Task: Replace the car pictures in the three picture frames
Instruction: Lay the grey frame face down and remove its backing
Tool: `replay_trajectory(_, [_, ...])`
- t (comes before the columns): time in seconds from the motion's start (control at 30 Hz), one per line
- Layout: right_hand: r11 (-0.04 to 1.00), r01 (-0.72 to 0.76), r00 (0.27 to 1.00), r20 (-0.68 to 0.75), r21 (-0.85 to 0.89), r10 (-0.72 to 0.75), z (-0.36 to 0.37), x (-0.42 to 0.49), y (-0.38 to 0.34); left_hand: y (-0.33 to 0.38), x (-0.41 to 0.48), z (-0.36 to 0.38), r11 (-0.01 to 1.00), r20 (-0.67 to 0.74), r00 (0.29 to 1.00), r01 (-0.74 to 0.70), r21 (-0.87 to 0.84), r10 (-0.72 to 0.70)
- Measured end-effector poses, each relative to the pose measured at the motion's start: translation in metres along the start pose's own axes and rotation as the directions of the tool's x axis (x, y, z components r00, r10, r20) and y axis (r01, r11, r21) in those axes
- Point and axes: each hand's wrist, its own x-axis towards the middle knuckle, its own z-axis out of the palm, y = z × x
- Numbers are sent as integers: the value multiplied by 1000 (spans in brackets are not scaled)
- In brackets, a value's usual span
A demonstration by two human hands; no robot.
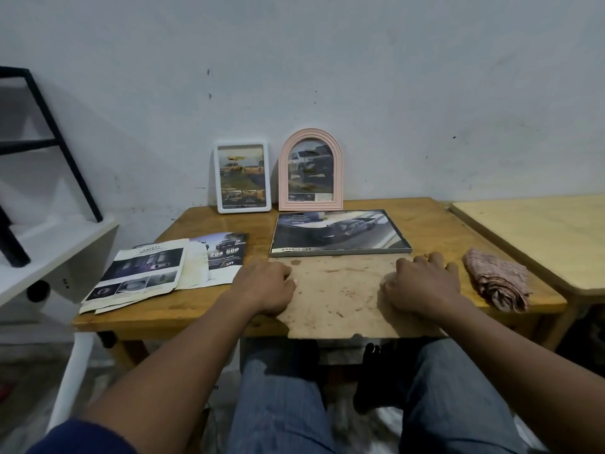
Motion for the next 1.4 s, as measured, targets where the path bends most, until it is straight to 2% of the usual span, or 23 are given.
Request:
replay_trajectory(0.1, [990, -39, 997, -68, 134, 48, -5, 25, 0, -3, 10, -2, 995, -128, 991, 23, -98, -36])
replay_trajectory(0.2, [963, -54, 989, -116, 263, 87, -18, 54, 1, -10, 29, -3, 975, -181, 979, 54, -217, -95])
replay_trajectory(0.3, [945, -52, 995, -60, 323, 75, -21, 81, -3, -19, 59, 0, 939, -134, 982, 84, -334, -135])
replay_trajectory(0.43, [925, -103, 994, 74, 366, 81, -10, 105, -17, -24, 91, 6, 886, -20, 993, 92, -455, -113])
replay_trajectory(0.63, [936, -121, 992, 1, 331, 128, 1, 115, -40, -31, 107, 10, 914, -47, 988, 115, -390, -144])
replay_trajectory(0.83, [928, -125, 991, 1, 352, 133, 2, 115, -60, -48, 101, 7, 905, -61, 978, 159, -395, -199])
replay_trajectory(0.97, [926, -36, 980, -168, 376, 107, 0, 109, -63, -46, 102, 12, 919, -74, 981, 140, -368, -179])
replay_trajectory(1.07, [919, 110, 935, -353, 380, 34, 1, 109, -66, -42, 104, 14, 936, -111, 980, 121, -330, -166])
replay_trajectory(1.13, [847, 299, 881, -469, 440, -68, -1, 111, -66, -39, 106, 14, 947, -131, 980, 102, -304, -147])
replay_trajectory(1.2, [761, 429, 811, -578, 486, -89, -10, 114, -64, -35, 109, 12, 946, -137, 983, 75, -314, -123])
replay_trajectory(1.3, [715, 449, 754, -657, 536, 19, -30, 126, -45, -23, 116, 9, 929, -159, 986, -11, -370, -52])
replay_trajectory(1.4, [729, 337, 770, -620, 596, 151, -46, 142, -1, 5, 127, 6, 905, -190, 981, -108, -410, 31])
